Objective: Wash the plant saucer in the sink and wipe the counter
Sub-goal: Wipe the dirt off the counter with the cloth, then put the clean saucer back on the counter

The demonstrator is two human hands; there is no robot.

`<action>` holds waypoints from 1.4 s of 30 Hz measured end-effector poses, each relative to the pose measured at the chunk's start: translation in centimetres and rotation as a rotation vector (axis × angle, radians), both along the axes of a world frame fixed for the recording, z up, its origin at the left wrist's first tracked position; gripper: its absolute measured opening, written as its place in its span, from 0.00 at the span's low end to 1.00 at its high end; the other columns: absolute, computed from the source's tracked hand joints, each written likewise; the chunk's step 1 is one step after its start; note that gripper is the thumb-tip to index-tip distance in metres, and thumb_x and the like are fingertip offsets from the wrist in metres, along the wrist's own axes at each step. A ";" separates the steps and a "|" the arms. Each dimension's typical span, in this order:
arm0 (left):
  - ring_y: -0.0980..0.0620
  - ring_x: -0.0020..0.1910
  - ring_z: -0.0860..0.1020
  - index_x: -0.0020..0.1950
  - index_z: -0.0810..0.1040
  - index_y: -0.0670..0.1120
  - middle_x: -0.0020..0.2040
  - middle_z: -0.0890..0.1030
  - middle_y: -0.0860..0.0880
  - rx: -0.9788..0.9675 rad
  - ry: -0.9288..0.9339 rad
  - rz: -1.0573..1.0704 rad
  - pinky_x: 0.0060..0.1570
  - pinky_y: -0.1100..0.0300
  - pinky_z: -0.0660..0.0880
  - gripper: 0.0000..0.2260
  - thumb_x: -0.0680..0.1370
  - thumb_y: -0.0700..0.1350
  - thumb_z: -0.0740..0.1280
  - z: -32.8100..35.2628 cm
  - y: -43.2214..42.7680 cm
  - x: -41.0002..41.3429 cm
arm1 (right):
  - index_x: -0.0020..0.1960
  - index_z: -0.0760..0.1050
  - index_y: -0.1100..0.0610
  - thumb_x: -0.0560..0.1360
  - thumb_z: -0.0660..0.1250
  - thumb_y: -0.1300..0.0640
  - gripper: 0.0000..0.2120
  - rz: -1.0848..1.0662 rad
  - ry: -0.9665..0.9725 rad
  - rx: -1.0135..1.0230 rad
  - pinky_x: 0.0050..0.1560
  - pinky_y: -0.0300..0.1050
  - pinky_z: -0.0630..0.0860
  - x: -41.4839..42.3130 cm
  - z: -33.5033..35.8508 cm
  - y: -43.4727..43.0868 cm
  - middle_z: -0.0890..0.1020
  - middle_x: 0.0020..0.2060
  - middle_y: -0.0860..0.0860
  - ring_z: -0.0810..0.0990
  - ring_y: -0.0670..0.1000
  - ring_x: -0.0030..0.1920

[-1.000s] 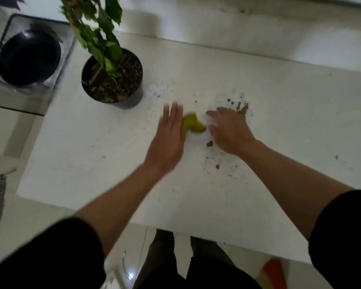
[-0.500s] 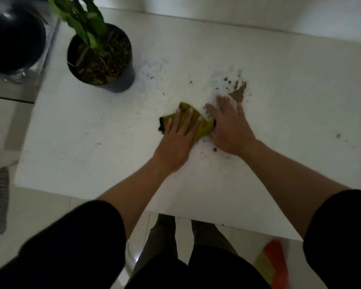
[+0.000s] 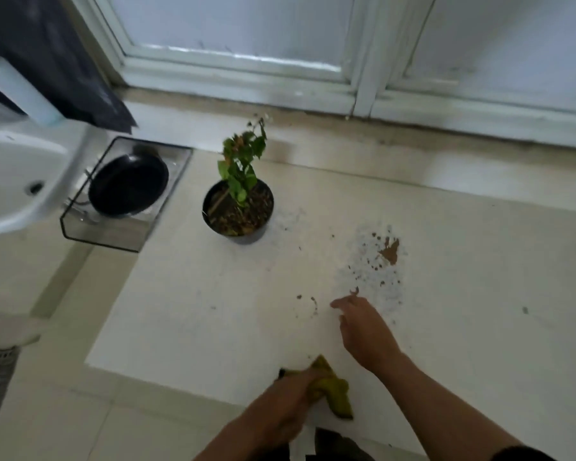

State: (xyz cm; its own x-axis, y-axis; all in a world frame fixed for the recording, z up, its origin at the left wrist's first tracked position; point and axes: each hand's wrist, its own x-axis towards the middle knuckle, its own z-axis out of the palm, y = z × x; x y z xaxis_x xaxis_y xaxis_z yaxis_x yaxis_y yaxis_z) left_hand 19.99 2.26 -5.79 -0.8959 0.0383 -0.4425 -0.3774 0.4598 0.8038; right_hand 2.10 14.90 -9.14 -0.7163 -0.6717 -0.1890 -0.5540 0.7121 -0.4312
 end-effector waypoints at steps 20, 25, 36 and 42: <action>0.60 0.52 0.78 0.70 0.75 0.52 0.57 0.80 0.54 0.277 -0.243 0.834 0.47 0.65 0.75 0.13 0.86 0.48 0.60 6.0 -14.9 -1.7 | 0.58 0.81 0.51 0.72 0.74 0.38 0.22 -0.453 -1.166 -0.202 0.45 0.57 0.85 5.2 9.3 -16.2 0.85 0.52 0.55 0.85 0.58 0.50; 0.52 0.56 0.81 0.64 0.80 0.60 0.58 0.84 0.52 0.328 -0.246 0.957 0.57 0.53 0.79 0.14 0.84 0.47 0.60 8.1 -17.9 -0.4 | 0.55 0.80 0.49 0.71 0.77 0.44 0.16 -0.305 -1.139 -0.188 0.45 0.57 0.85 5.6 9.1 -21.0 0.86 0.48 0.52 0.86 0.54 0.48; 0.48 0.57 0.83 0.70 0.75 0.57 0.62 0.81 0.50 0.182 -0.099 1.032 0.47 0.48 0.85 0.23 0.77 0.44 0.75 6.2 -29.5 3.3 | 0.61 0.77 0.57 0.74 0.74 0.62 0.17 -0.178 -1.044 -0.126 0.41 0.62 0.84 6.4 8.6 -34.0 0.84 0.52 0.58 0.86 0.59 0.47; 0.48 0.61 0.79 0.75 0.72 0.53 0.69 0.78 0.48 -0.098 -0.451 0.579 0.48 0.60 0.76 0.24 0.80 0.51 0.72 2.7 -36.5 4.7 | 0.63 0.76 0.61 0.73 0.73 0.59 0.19 0.071 -0.586 0.331 0.41 0.55 0.84 5.0 6.6 -37.9 0.83 0.53 0.58 0.85 0.57 0.48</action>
